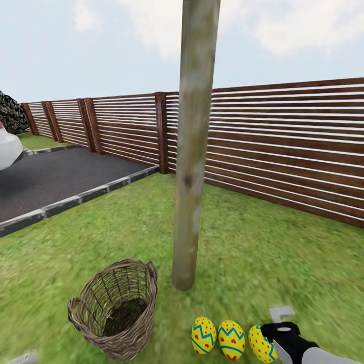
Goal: Take the three Easter eggs out of the wicker basket on the lawn in the garden, then place them on the lawn next to a single tree (choose any tree) so that all three eggs are next to the same tree and none are left in the basket.
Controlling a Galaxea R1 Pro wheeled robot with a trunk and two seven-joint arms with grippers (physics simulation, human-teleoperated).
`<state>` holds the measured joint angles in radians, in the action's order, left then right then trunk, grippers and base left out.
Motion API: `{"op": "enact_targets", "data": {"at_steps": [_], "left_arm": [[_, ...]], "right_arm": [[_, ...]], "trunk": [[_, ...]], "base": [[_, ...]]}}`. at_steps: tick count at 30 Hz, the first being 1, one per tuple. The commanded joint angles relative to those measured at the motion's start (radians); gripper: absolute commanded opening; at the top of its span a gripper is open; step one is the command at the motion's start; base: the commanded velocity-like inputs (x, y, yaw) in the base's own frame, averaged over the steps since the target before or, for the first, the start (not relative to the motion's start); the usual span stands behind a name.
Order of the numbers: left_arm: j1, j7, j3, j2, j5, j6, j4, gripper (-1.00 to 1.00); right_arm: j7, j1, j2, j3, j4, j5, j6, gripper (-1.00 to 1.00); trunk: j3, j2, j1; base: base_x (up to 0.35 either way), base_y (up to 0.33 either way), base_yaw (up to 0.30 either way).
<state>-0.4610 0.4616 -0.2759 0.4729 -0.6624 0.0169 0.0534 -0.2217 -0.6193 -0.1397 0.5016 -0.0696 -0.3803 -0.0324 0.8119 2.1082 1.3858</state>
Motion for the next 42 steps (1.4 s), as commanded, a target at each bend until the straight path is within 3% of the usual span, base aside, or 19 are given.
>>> {"op": "enact_targets", "data": {"at_steps": [1, 4, 5, 11, 15, 19, 20, 26, 31, 32, 34, 42], "left_arm": [[0.004, 0.006, -0.006, -0.005, -0.011, 0.002, 0.003, 1.00], [0.020, 0.006, -0.006, -0.019, -0.011, 0.001, 0.003, 1.00], [0.033, 0.005, -0.006, -0.034, -0.011, 0.000, 0.003, 1.00], [0.060, 0.003, -0.006, -0.045, -0.011, 0.000, 0.005, 1.00], [0.088, -0.007, -0.006, -0.078, -0.012, 0.000, 0.005, 1.00], [0.103, -0.082, -0.006, -0.123, -0.011, -0.001, 0.005, 1.00], [0.114, -0.132, -0.007, -0.154, -0.011, -0.001, 0.005, 1.00], [0.132, -0.144, -0.008, -0.177, -0.011, -0.002, 0.005, 1.00], [0.141, -0.242, -0.008, -0.220, -0.011, -0.027, 0.005, 1.00], [0.144, -0.298, -0.008, -0.238, -0.010, -0.040, 0.005, 1.00], [0.146, -0.352, -0.008, -0.260, -0.010, -0.052, 0.005, 1.00], [0.162, -0.393, -0.008, -0.300, -0.011, -0.059, 0.005, 1.00]], "right_arm": [[-0.004, 0.009, 0.000, 0.009, -0.002, -0.008, -0.003, 1.00], [-0.004, 0.033, 0.000, 0.009, 0.000, -0.009, -0.002, 1.00], [-0.004, 0.068, 0.000, 0.009, 0.000, -0.009, -0.001, 1.00], [-0.004, 0.142, 0.000, 0.009, 0.002, -0.012, 0.000, 1.00], [-0.004, 0.194, 0.009, 0.009, 0.010, -0.014, 0.000, 1.00], [-0.004, 0.235, 0.026, 0.009, 0.026, -0.016, 0.000, 1.00], [-0.004, 0.260, 0.031, 0.009, 0.040, -0.016, -0.001, 1.00], [-0.004, 0.288, 0.032, 0.008, 0.048, -0.017, -0.001, 1.00], [-0.004, 0.299, 0.037, 0.009, 0.049, -0.018, -0.001, 1.00], [-0.004, 0.304, 0.047, 0.009, 0.050, -0.018, -0.001, 1.00], [-0.004, 0.309, 0.063, 0.008, 0.055, -0.018, -0.001, 1.00], [-0.004, 0.330, 0.098, 0.009, 0.074, -0.015, 0.000, 1.00]], "trunk": [[-0.002, -0.007, -0.004], [-0.012, -0.028, -0.016], [-0.015, -0.035, -0.019], [-0.034, -0.077, -0.042], [-0.046, -0.105, -0.058], [-0.059, -0.133, -0.073], [-0.062, -0.140, -0.077], [-0.081, -0.182, -0.100], [-0.096, -0.217, -0.119], [-0.100, -0.224, -0.123], [-0.106, -0.238, -0.131], [-0.131, -0.294, -0.161]], "base": [[0.000, 0.000, 0.000], [0.000, 0.000, 0.000], [0.000, 0.000, 0.000], [0.000, 0.000, 0.000], [0.000, 0.000, 0.000], [0.000, 0.000, 0.000], [0.000, 0.000, 0.000], [0.000, 0.000, 0.000], [0.000, 0.000, 0.000], [0.000, 0.000, 0.000], [0.000, 0.000, 0.000], [0.000, 0.000, 0.000]]}}
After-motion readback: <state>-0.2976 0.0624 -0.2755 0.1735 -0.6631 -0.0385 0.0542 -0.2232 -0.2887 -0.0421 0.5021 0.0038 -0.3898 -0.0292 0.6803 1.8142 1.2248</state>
